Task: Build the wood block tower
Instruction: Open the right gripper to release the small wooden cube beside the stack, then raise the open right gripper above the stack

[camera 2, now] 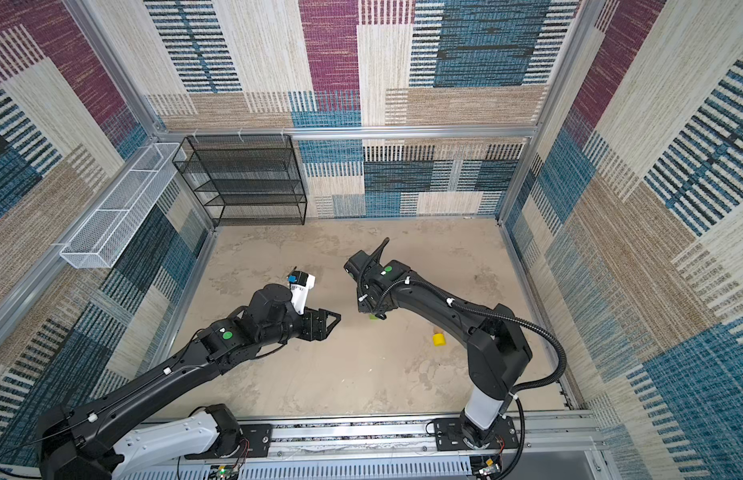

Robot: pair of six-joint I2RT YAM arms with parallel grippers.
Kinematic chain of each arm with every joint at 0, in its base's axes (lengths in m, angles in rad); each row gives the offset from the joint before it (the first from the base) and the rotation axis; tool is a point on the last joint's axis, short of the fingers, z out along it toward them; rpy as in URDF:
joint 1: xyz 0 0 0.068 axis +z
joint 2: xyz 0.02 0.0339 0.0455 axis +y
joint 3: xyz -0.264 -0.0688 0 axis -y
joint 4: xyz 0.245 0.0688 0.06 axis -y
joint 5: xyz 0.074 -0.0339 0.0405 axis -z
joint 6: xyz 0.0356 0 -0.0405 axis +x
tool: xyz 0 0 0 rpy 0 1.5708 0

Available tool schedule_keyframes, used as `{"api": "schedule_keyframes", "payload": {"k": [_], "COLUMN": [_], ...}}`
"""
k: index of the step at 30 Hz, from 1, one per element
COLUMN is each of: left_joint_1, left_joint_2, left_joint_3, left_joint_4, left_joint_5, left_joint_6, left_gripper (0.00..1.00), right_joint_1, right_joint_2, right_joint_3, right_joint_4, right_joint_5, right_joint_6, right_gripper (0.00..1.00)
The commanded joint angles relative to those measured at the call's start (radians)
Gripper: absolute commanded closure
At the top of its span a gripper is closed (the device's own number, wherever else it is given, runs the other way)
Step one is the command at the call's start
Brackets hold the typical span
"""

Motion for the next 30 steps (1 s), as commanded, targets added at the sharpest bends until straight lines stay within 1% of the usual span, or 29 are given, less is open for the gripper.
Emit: {"api": "schedule_keyframes", "payload": {"k": [1,14,15,16,17,20,23,27,30], "left_joint_1": [0.001,0.001,0.001,0.001,0.001,0.001,0.001,0.001,0.001], "left_joint_2": [-0.003,-0.012,-0.013,-0.013,-0.014,-0.017,-0.018,-0.014,-0.010], "left_joint_3": [0.000,-0.003,-0.003,-0.003,-0.003,-0.003,-0.001,0.001,0.003], "left_joint_4": [0.002,-0.004,-0.004,-0.004,-0.004,-0.006,-0.008,-0.008,-0.012], "left_joint_5": [-0.002,-0.007,-0.009,-0.009,-0.009,-0.014,-0.020,-0.026,-0.026], "left_joint_6": [0.010,0.005,0.005,0.006,0.005,0.006,0.010,0.013,0.013], "left_gripper": [0.18,0.19,0.19,0.19,0.19,0.19,0.19,0.19,0.19], "right_joint_1": [0.000,0.000,-0.001,0.000,0.000,0.000,-0.001,0.000,0.000], "right_joint_2": [0.003,-0.026,-0.034,-0.041,-0.046,-0.064,-0.104,-0.156,-0.167], "right_joint_3": [0.007,0.010,0.010,0.010,0.012,0.008,-0.021,-0.077,-0.100], "right_joint_4": [0.006,0.003,0.003,0.002,-0.004,-0.009,0.017,0.086,0.113], "right_joint_5": [0.018,0.000,-0.001,-0.002,-0.001,-0.006,-0.033,-0.074,-0.098], "right_joint_6": [0.010,0.017,0.018,0.019,0.018,0.025,0.030,0.044,0.053], "right_gripper": [0.58,0.54,0.51,0.45,0.42,0.42,0.48,0.67,0.81]}}
